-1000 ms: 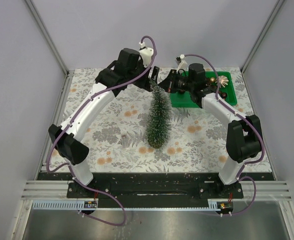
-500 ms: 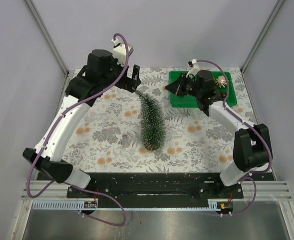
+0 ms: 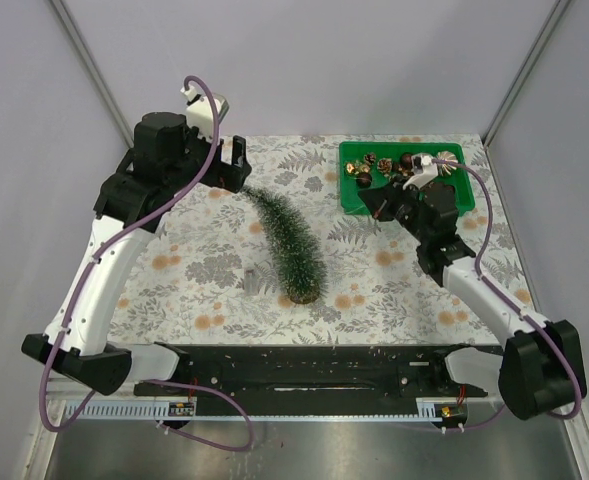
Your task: Decorate the small christmas tree
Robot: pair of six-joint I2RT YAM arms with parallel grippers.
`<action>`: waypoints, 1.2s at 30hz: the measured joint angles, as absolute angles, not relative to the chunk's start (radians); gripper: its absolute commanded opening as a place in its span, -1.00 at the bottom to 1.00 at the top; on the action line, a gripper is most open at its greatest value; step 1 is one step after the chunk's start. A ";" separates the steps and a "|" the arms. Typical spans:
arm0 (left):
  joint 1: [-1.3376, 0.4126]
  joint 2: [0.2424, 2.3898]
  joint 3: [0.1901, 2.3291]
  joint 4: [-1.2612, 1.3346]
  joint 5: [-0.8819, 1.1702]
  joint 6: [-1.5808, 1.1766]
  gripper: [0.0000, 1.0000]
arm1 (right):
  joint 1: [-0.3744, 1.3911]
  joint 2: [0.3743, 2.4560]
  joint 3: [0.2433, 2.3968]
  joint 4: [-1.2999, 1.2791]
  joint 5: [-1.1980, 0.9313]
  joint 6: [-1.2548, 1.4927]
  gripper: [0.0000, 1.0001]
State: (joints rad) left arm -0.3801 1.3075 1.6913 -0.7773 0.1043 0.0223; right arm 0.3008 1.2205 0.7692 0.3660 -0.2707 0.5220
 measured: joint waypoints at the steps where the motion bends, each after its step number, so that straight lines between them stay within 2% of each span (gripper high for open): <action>1: -0.380 1.303 1.691 -0.780 0.098 0.022 0.92 | 0.301 1.193 0.746 0.379 -0.269 0.523 -0.99; 8: -0.380 1.298 1.710 -0.798 -0.022 0.047 0.98 | 0.303 0.989 0.555 0.470 -0.273 0.548 -0.94; 13: -0.379 1.298 1.823 -0.818 -0.089 0.103 0.98 | 0.309 0.879 0.476 0.521 -0.290 0.552 -0.90; 19: -0.400 1.298 2.054 -0.849 0.159 0.219 0.98 | 0.327 0.854 0.470 0.595 -0.340 0.551 -0.85; 22: -0.486 1.298 2.143 -0.870 0.283 0.255 0.98 | 0.347 0.849 0.466 0.632 -0.357 0.548 -0.83; 25: -0.572 1.295 2.141 -0.904 0.363 0.266 0.98 | 0.378 0.841 0.464 0.665 -0.373 0.527 -0.81; 30: -0.756 1.349 2.067 -0.956 0.385 0.255 0.98 | 0.435 0.798 0.464 0.708 -0.419 0.459 -0.78; 36: -0.785 1.557 2.067 -0.917 0.350 0.181 0.98 | 0.472 0.728 0.464 0.712 -0.479 0.384 -0.69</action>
